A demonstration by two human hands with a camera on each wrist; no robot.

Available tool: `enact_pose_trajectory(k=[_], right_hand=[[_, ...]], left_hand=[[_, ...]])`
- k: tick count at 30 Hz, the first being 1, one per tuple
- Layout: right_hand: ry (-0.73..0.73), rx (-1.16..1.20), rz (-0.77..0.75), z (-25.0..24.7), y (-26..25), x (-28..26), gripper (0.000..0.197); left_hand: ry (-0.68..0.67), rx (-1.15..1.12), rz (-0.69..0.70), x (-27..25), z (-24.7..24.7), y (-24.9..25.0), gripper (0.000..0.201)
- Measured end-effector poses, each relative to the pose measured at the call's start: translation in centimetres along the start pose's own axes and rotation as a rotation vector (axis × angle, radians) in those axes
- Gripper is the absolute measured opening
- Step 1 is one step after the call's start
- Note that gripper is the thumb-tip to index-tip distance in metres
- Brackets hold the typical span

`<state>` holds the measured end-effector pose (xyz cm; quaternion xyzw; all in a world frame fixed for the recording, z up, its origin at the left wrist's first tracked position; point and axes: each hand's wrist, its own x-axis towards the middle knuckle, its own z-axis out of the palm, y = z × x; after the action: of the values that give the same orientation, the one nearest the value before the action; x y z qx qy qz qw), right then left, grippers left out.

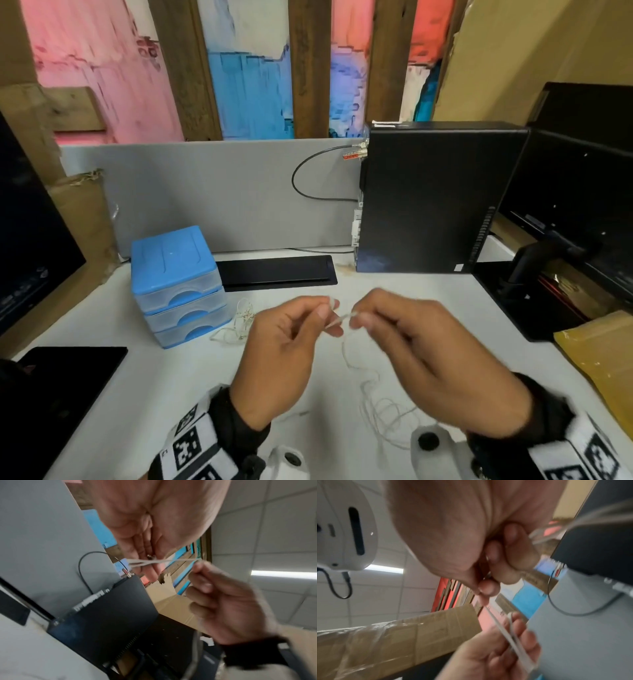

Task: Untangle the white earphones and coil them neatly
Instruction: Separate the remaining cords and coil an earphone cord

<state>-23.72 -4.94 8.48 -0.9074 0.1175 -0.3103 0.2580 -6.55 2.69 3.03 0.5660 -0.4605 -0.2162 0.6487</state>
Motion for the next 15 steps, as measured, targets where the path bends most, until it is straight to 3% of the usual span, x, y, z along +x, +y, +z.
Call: enact_pose_trajectory(k=[3, 5, 10, 13, 15], right_hand=[[0.198, -0.085, 0.029, 0.4, 2.4, 0.6, 0.019], [0.236, -0.038, 0.101, 1.8, 4.5, 0.9, 0.021], [-0.087, 0.032, 0.208, 5.5, 6.1, 0.0, 0.021], [-0.324, 0.032, 0.102, 5.3, 3.2, -0.2, 0.03], [-0.352, 0.106, 0.043, 4.5, 0.8, -0.1, 0.027]], left_hand=[[-0.183, -0.083, -0.095, -0.9, 0.7, 0.8, 0.022], [-0.239, -0.224, -0.176, -1.1, 0.9, 1.9, 0.025], [-0.035, -0.522, -0.244, 0.5, -1.1, 3.1, 0.026], [0.064, -0.413, -0.167, 1.6, -2.0, 2.1, 0.028], [0.116, -0.193, -0.057, 1.7, -2.1, 0.9, 0.024]])
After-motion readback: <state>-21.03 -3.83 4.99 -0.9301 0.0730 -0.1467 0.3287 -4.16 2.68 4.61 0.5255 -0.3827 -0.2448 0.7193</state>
